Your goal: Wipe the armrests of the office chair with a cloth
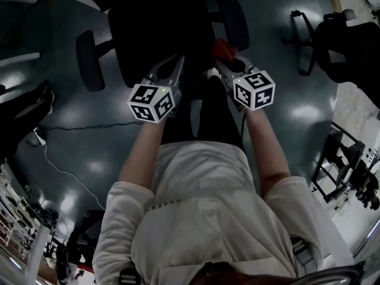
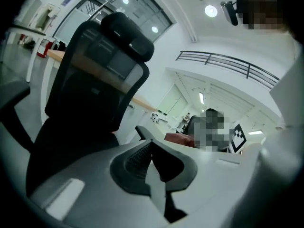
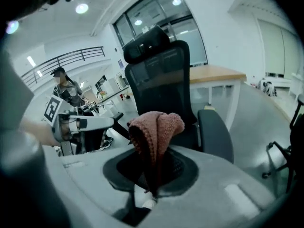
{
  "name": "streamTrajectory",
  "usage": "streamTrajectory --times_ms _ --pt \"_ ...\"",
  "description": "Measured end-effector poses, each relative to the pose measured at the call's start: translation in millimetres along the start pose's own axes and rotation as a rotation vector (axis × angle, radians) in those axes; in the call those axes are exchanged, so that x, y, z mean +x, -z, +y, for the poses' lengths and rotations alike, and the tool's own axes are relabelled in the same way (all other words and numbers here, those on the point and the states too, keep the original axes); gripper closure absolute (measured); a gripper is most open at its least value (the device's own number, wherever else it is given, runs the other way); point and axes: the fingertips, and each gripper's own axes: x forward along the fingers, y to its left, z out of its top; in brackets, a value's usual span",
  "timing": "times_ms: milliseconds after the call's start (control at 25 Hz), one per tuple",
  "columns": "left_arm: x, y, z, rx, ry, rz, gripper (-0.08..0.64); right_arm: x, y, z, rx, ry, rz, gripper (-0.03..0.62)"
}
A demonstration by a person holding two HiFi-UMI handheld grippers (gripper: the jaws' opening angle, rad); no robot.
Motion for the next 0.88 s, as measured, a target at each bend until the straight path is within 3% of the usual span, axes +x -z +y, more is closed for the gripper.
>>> streamTrajectory --times_ms 280,480,720,880 --pt "-72 -77 -21 0.157 -0.066 -0.186 0.548 -43 -65 49 -0.104 0.097 -0.241 0.544" --pt "-120 -111 -44 0.178 -0.092 -0.329 0.545 -86 -91 72 -0.128 0.113 -0.374 0.544" --pt "-165 -120 -85 0.285 -0.143 -0.427 0.545 -129 -98 101 -0.298 0.092 -0.442 0.543" --pt "-189 -107 -106 0.322 -0.183 -0.469 0.545 -148 -91 113 -0.314 0.075 -0.460 0.543"
